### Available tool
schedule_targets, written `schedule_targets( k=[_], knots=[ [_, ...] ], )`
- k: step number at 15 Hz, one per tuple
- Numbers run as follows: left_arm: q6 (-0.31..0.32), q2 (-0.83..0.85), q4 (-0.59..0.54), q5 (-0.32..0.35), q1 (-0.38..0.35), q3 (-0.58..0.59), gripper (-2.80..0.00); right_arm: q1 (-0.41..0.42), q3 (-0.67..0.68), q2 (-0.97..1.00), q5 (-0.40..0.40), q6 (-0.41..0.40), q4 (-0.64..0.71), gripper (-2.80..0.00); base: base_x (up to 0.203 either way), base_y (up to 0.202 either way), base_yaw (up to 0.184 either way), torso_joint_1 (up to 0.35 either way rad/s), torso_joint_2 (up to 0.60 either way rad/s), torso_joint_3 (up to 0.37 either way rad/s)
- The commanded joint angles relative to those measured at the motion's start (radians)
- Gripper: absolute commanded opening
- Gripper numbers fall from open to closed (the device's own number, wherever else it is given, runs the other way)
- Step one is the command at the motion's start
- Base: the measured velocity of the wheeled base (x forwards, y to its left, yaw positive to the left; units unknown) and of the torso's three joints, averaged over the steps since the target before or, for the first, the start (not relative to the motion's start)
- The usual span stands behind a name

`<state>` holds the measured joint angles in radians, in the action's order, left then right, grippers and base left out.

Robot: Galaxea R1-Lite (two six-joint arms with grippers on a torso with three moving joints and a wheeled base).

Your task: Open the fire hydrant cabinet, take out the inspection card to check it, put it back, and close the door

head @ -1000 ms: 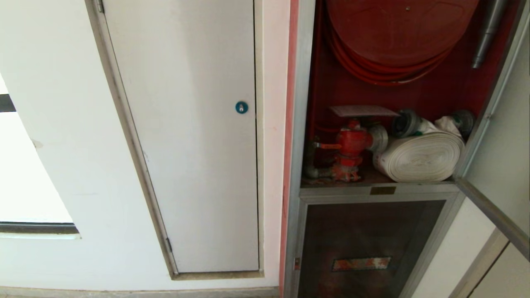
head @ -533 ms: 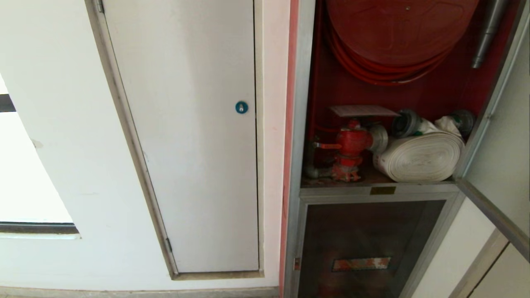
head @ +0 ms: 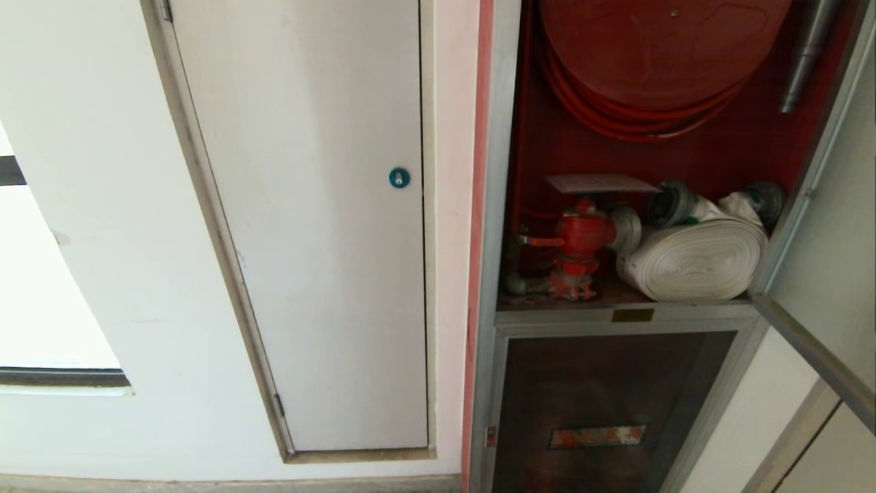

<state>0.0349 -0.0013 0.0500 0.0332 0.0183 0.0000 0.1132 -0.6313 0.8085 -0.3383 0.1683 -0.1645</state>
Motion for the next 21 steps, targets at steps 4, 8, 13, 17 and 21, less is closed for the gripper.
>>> schedule_targets(
  k=[4,8,13,17,21],
  knots=[
    [0.000,0.000,0.001,-0.001,0.000,0.022,-2.80,-0.029,0.013,-0.351,0.274,-0.003,0.326,-2.80,0.000,0.000,0.000,0.000,0.00,0.000],
    [0.000,0.000,0.001,0.000,0.000,0.022,-2.80,-0.073,0.020,-0.512,0.438,-0.033,0.602,-2.80,0.000,0.000,0.000,0.000,0.00,0.000],
    [0.000,0.000,0.001,-0.001,0.000,0.022,-2.80,-0.108,0.224,-0.696,0.444,-0.083,0.550,-2.80,0.000,0.000,0.000,0.000,0.00,0.000],
    [0.000,0.000,0.001,0.001,0.000,0.022,-2.80,-0.109,0.513,-0.802,0.399,-0.211,0.245,-2.80,0.000,0.000,0.000,0.000,0.00,0.000],
    [0.000,0.000,0.001,-0.001,0.000,0.023,-2.80,-0.109,0.631,-0.810,0.364,-0.246,0.119,-2.80,0.000,0.000,0.000,0.000,0.00,0.000]
  ],
)
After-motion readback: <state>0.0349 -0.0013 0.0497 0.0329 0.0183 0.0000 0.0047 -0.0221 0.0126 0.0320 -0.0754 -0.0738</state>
